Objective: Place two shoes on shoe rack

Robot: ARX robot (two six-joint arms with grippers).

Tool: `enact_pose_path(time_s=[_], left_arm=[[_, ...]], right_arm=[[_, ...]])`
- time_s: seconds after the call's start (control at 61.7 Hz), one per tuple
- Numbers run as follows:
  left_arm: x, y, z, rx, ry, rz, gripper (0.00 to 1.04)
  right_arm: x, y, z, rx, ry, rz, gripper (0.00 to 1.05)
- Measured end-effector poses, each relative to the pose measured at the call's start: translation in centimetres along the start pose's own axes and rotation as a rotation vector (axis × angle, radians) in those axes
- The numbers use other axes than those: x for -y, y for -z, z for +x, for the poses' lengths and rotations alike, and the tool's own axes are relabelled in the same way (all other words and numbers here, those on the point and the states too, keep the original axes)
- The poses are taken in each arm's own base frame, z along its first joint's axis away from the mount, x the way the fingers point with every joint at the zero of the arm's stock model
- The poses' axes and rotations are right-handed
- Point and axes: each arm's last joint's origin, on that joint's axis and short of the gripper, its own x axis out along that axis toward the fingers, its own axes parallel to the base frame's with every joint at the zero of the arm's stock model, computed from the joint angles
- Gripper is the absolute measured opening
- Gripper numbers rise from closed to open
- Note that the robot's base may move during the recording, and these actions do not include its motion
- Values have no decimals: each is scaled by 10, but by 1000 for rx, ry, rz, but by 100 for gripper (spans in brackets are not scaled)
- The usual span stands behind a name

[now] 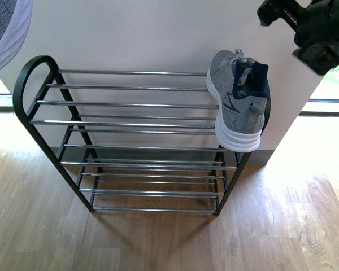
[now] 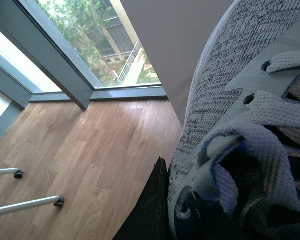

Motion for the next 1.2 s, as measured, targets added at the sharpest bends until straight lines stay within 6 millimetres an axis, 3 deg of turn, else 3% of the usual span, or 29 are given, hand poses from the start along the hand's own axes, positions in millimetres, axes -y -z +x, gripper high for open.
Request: enact_pose_path(time_s=[0.13,0.292,0.389,0.584,0.827,1.2], left_arm=[[0,0,0,0,0,0,2],[0,0,0,0,0,0,2],[0,0,0,0,0,0,2],[0,0,0,0,0,0,2],[0,0,0,0,0,0,2],[0,0,0,0,0,0,2]], right_arm=[[20,8,-33,275,-111,-342,66],[29,-4,-86,473,-145,-529,43],[37,-4,-110,504,-138,-571,29],[62,17,-141,445,-116,-616,1],[79,26,-183,462,-115,-623,1],[100,37,-223,454,-111,-625,1]])
